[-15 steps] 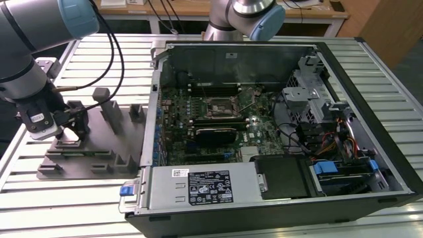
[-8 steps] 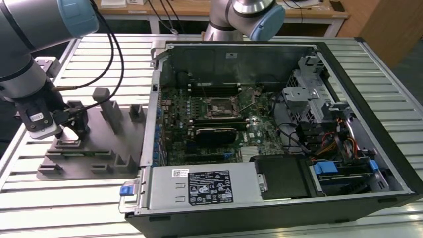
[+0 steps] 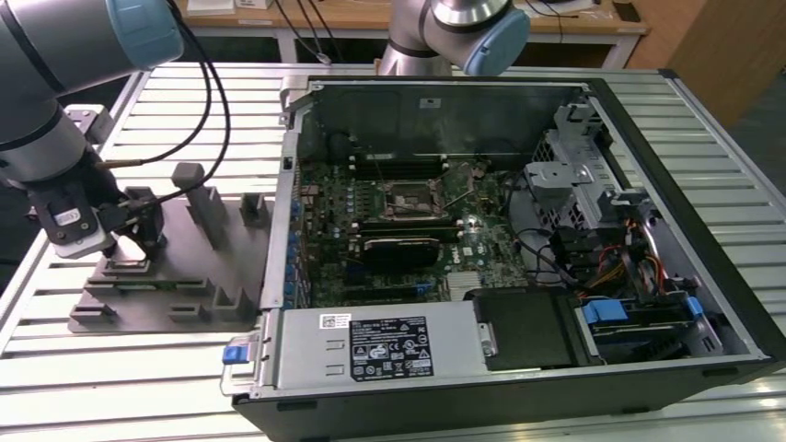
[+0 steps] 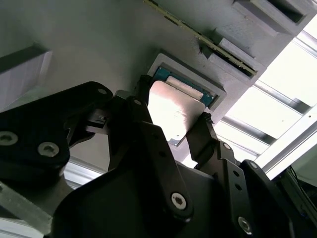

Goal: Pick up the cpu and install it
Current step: 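Pick up the cpu and move it towards the insertion slot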

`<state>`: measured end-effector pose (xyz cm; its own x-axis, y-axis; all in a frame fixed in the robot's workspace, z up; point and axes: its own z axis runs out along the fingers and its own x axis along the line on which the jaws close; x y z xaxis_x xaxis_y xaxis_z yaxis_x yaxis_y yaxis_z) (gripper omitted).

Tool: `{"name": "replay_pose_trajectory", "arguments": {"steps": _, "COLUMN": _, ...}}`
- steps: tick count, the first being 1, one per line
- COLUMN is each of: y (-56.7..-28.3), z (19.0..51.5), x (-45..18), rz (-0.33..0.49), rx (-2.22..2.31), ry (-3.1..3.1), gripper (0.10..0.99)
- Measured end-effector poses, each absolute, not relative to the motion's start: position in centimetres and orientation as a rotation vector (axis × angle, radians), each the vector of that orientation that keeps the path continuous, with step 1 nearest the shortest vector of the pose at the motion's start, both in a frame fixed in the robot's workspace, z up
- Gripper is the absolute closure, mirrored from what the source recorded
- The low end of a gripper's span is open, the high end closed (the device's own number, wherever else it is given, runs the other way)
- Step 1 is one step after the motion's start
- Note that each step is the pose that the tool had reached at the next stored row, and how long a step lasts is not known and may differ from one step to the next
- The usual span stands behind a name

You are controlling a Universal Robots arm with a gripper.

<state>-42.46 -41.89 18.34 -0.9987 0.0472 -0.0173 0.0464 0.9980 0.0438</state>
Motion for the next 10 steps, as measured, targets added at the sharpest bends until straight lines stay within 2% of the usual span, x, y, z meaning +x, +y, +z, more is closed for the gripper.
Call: {"name": "replay_pose_trajectory", "arguments": {"steps": 10, "y": -41.9, "z": 19.9, "x": -42.5, "rz": 0.068, "rx": 0.073, "ry": 3.121, "gripper": 0.541}}
